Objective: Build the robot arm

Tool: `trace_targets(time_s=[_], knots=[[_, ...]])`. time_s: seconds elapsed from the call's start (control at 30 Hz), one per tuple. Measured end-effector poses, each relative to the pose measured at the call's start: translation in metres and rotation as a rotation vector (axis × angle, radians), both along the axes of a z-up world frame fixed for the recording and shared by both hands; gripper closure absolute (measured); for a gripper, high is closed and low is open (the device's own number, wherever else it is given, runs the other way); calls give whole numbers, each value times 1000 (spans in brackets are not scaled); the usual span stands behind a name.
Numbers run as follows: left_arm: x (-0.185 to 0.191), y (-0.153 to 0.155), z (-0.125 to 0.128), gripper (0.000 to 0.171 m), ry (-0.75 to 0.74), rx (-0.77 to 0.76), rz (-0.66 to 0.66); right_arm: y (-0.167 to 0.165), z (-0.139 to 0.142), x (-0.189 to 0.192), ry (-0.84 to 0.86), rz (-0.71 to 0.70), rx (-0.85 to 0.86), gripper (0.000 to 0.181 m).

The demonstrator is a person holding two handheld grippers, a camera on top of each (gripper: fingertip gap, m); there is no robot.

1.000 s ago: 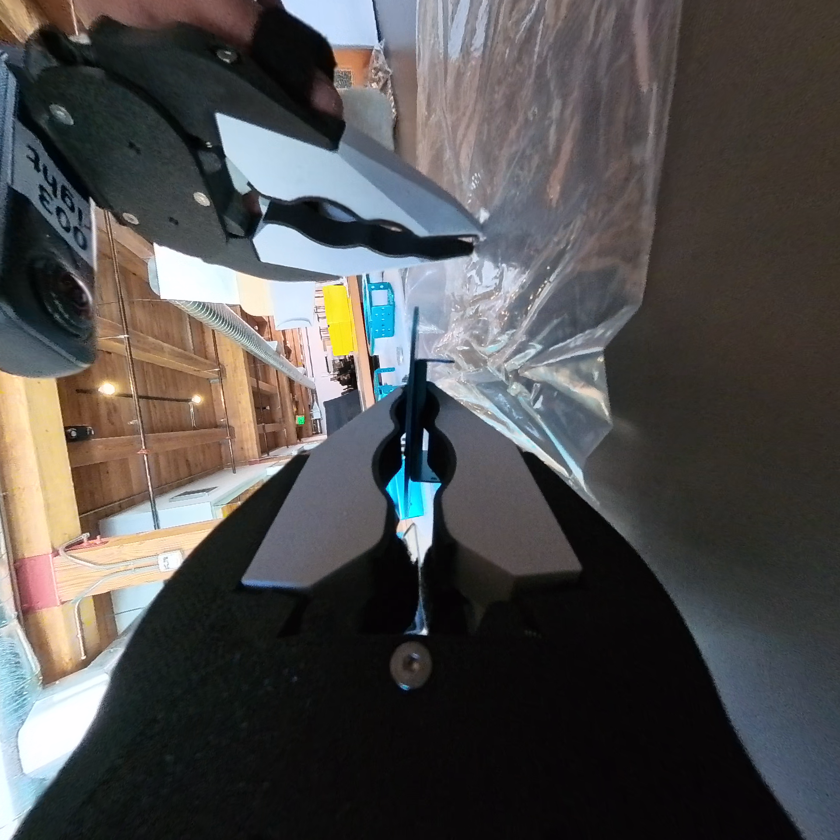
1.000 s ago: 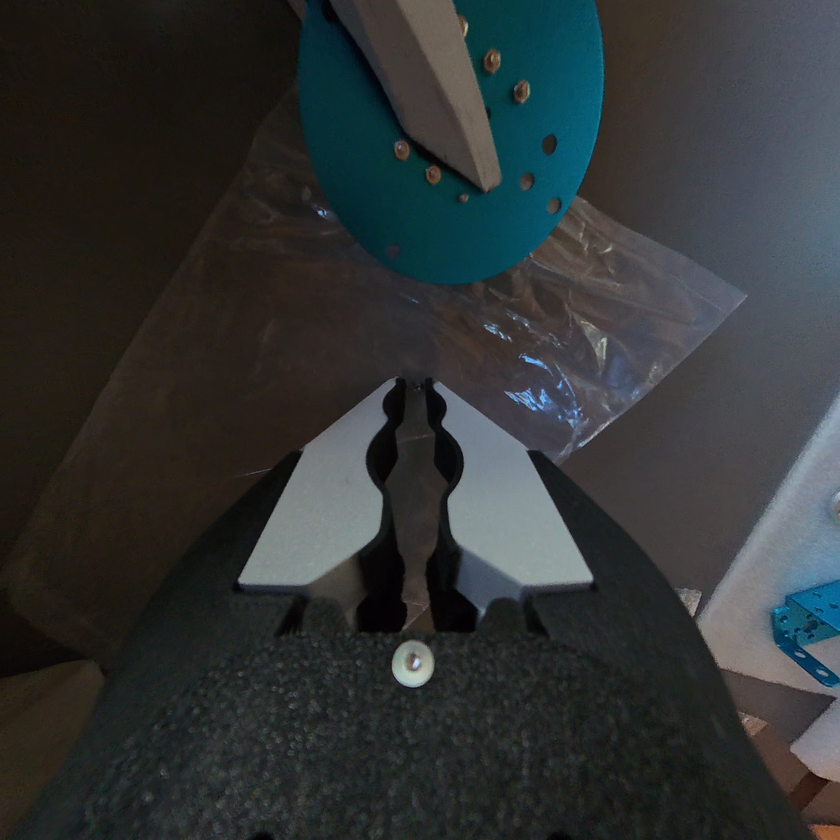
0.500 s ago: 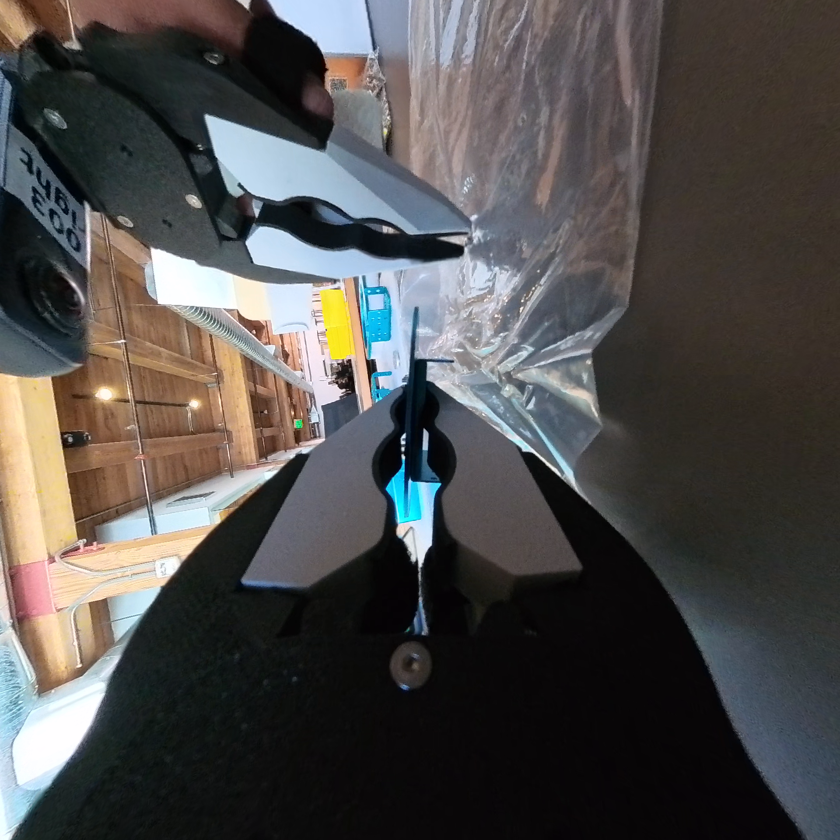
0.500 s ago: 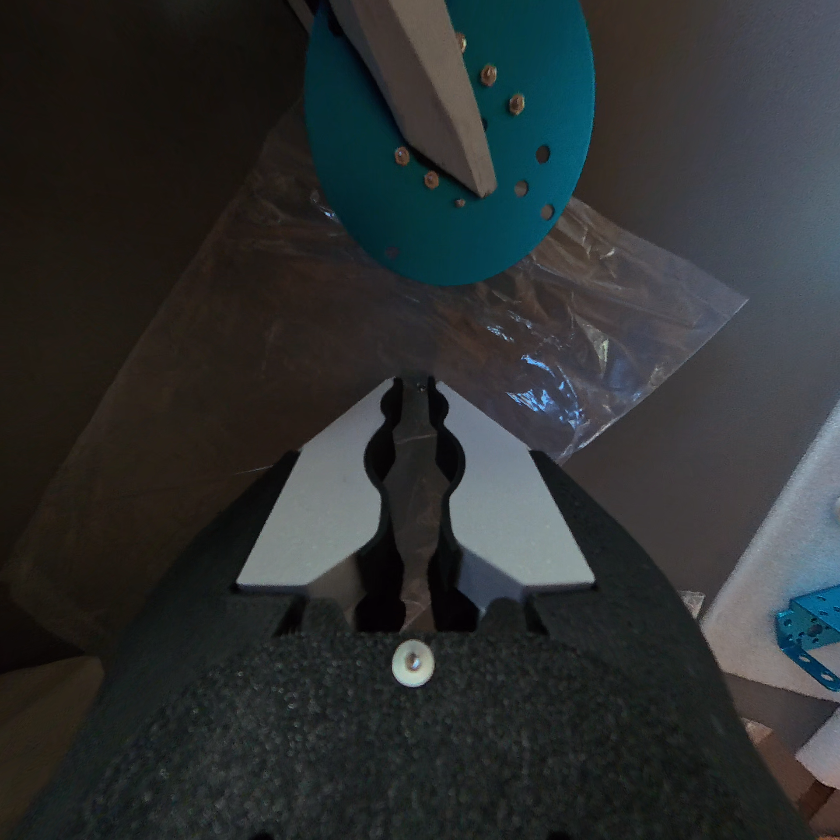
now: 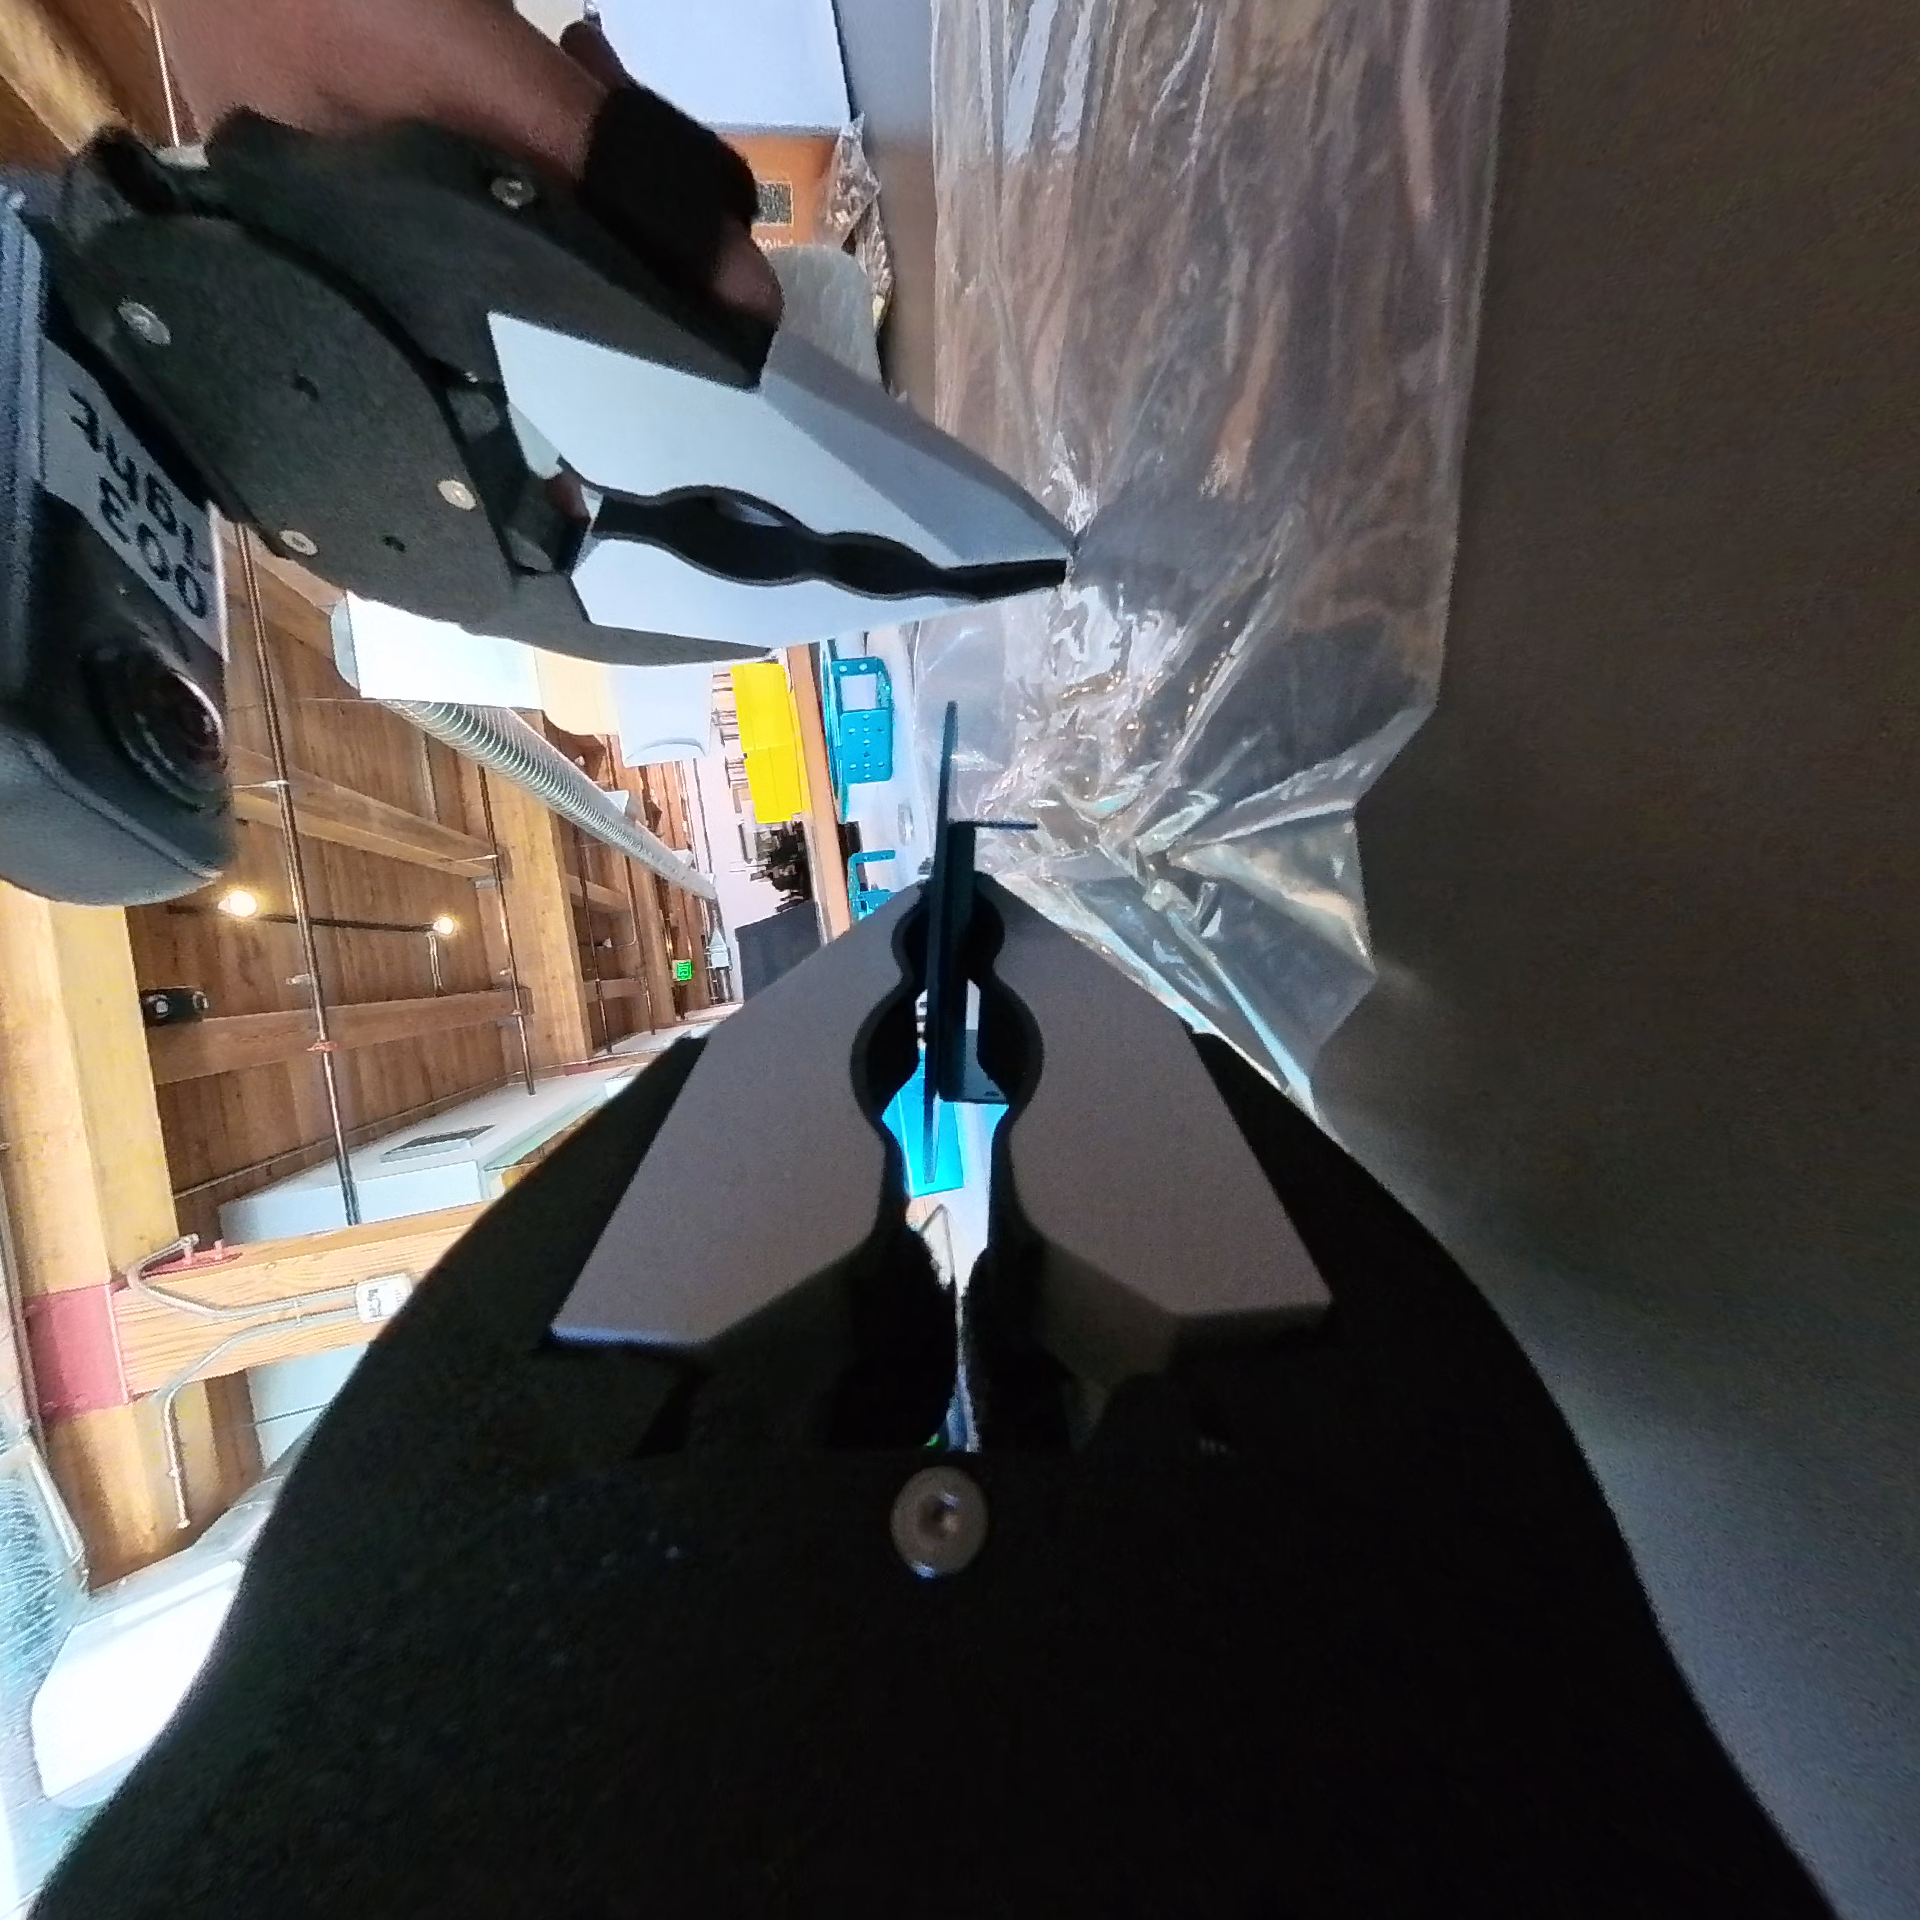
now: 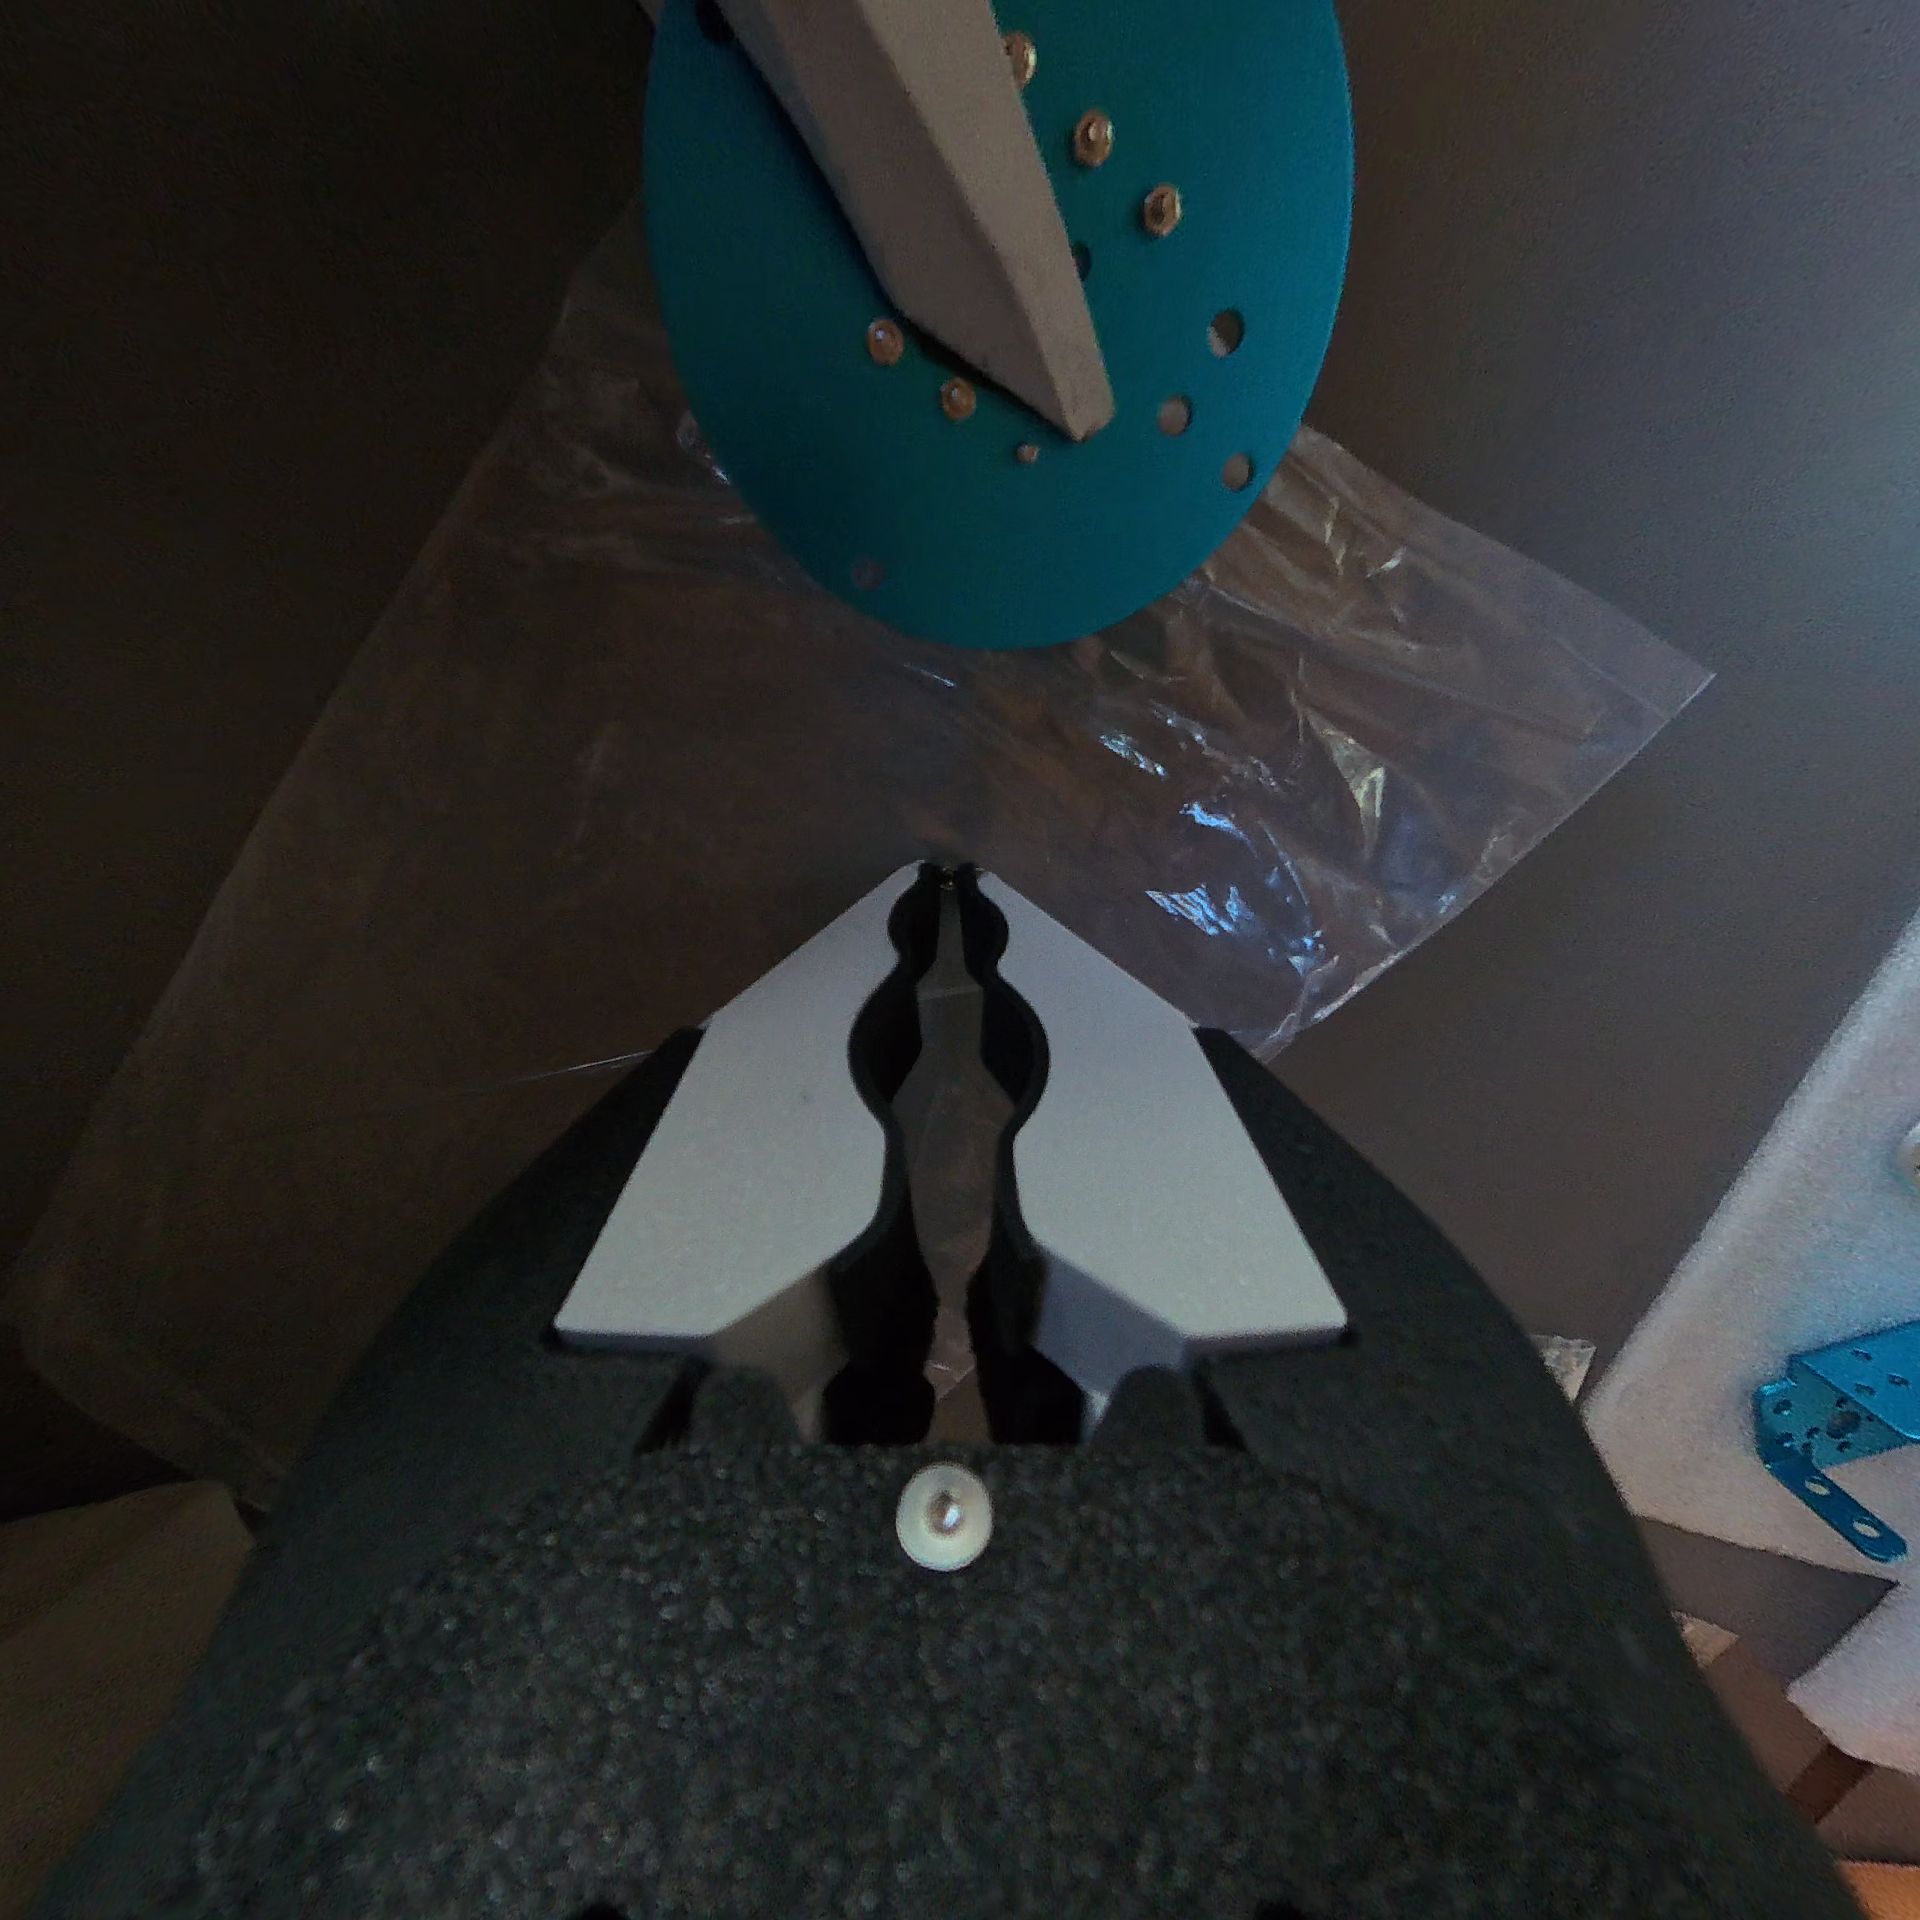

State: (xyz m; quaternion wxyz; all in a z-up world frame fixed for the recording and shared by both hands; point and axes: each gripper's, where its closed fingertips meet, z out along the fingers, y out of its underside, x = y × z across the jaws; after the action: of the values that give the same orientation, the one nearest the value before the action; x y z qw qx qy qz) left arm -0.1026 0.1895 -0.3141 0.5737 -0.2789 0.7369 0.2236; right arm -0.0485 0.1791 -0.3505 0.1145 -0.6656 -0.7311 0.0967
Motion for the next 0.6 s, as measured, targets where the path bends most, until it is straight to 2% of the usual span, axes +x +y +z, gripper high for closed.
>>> trace_targets(time_s=[0.2,0.47,0.6], knots=[[1,-1,0,170,1,3,-4,0,3,-3,18,33,47,179],[4,-2,-4,170,9,-3,-1,-7,41,-31,186,72,48,179],[6,-5,-1,170,-7,-1,-9,-8,45,-45,216,100,58,181]])
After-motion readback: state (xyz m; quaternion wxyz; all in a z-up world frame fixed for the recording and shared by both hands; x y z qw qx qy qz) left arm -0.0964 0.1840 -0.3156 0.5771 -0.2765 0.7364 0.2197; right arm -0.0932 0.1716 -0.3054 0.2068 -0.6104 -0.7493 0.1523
